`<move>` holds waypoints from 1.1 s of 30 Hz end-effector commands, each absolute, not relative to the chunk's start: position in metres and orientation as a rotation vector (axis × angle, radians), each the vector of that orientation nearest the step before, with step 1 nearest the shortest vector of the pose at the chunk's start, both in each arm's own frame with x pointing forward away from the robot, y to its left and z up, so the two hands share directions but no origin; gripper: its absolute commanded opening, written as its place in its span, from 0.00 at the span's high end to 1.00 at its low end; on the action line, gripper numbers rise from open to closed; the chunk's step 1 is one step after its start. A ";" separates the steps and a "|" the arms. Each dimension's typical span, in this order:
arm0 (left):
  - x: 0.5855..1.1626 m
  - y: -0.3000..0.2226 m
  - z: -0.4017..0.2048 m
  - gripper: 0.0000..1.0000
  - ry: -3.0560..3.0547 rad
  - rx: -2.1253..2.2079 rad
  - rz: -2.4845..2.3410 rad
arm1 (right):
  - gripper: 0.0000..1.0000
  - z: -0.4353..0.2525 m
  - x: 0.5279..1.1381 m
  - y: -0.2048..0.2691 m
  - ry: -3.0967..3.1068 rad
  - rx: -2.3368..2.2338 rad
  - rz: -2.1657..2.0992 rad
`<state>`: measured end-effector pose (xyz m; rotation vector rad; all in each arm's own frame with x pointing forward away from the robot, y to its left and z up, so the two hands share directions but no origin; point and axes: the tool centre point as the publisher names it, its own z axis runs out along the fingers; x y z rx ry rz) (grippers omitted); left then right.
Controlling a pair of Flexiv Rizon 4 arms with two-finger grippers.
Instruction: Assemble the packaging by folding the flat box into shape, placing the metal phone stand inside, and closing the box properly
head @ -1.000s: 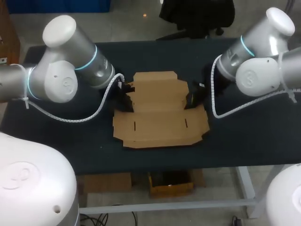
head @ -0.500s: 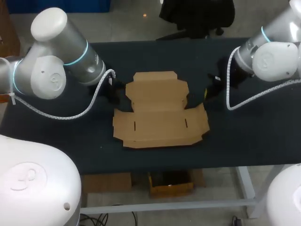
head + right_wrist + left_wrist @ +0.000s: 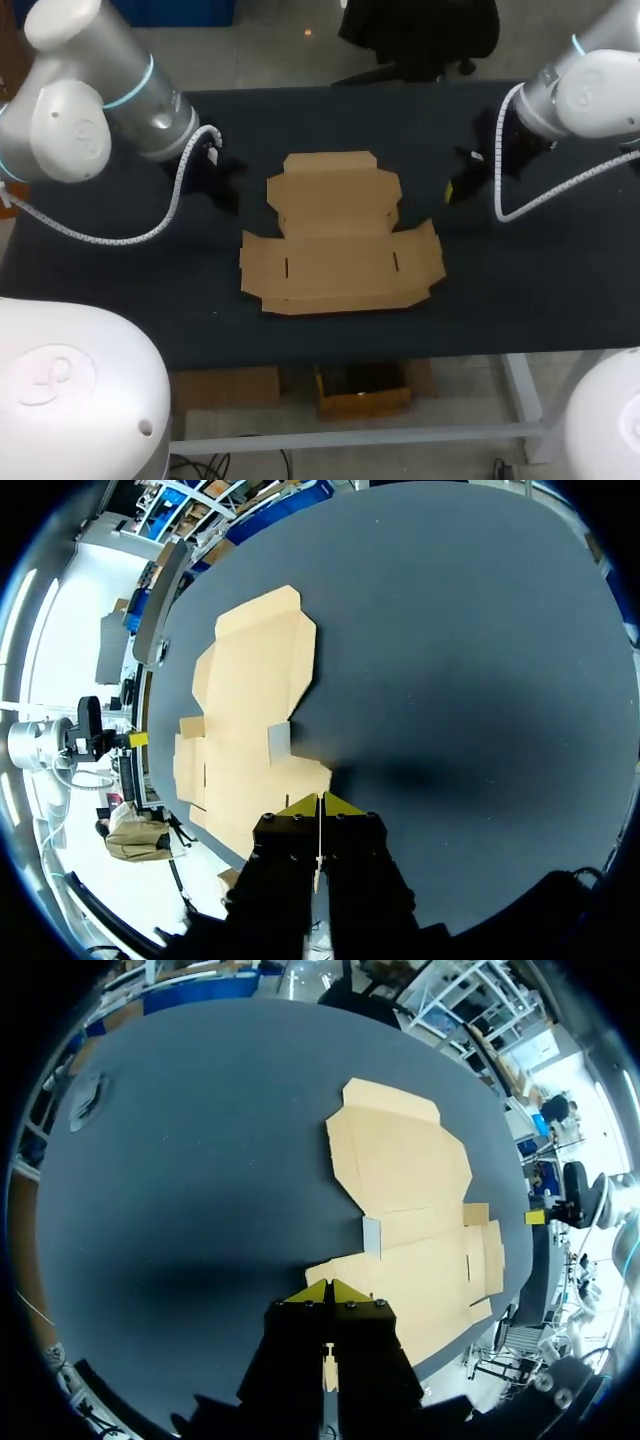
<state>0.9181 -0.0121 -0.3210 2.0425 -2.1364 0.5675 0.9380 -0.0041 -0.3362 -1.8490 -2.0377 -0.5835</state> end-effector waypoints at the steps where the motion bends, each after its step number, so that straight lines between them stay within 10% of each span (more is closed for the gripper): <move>1: 0.894 0.002 -0.309 1.00 -2.134 2.034 0.589 | 1.00 -0.316 0.912 -0.012 -2.054 -1.870 -0.584; 33: 0.779 0.004 -0.337 1.00 -2.097 2.018 0.566 | 1.00 -0.338 0.797 -0.028 -2.026 -1.897 -0.536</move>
